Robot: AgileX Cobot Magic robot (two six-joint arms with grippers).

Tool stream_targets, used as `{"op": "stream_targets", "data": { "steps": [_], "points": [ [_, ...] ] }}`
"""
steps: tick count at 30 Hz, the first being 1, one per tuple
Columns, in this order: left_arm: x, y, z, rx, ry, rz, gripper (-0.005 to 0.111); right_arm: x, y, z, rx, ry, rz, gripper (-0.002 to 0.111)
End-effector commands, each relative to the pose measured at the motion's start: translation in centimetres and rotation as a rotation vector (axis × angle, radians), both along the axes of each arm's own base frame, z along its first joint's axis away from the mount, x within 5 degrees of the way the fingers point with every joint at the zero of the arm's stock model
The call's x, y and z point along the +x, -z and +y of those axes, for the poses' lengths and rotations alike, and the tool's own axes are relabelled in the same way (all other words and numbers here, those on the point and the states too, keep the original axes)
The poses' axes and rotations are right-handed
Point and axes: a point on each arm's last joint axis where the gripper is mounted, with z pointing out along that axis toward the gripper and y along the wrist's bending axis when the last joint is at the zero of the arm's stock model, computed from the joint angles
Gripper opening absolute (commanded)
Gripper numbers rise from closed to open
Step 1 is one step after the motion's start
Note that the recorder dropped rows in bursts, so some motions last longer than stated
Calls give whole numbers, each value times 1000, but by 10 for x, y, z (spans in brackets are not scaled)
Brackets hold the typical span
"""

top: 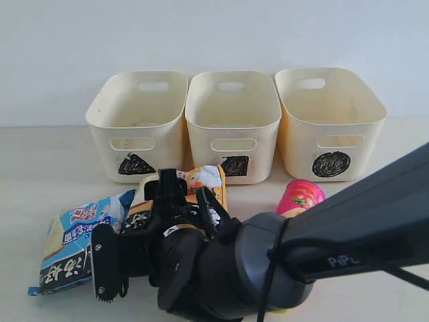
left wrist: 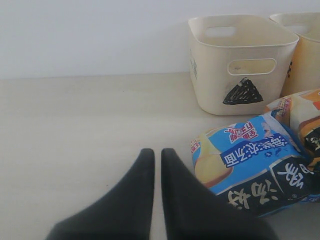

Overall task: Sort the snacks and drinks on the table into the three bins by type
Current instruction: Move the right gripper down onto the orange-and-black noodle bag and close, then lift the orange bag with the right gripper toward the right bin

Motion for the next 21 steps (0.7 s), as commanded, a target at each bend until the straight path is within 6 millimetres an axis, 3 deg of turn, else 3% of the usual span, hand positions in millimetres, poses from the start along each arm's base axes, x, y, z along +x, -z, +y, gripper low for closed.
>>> {"op": "stream_targets", "data": {
  "steps": [1,8,21],
  "points": [
    [0,1,0,-7,-1,0,4,6,0,-2,-15,19,-55,64],
    [0,1,0,-7,-1,0,4,6,0,-2,-20,9,-61,1],
    [0,1,0,-7,-1,0,4,-3,-17,7,-24,-6,-267,0]
  ]
}}
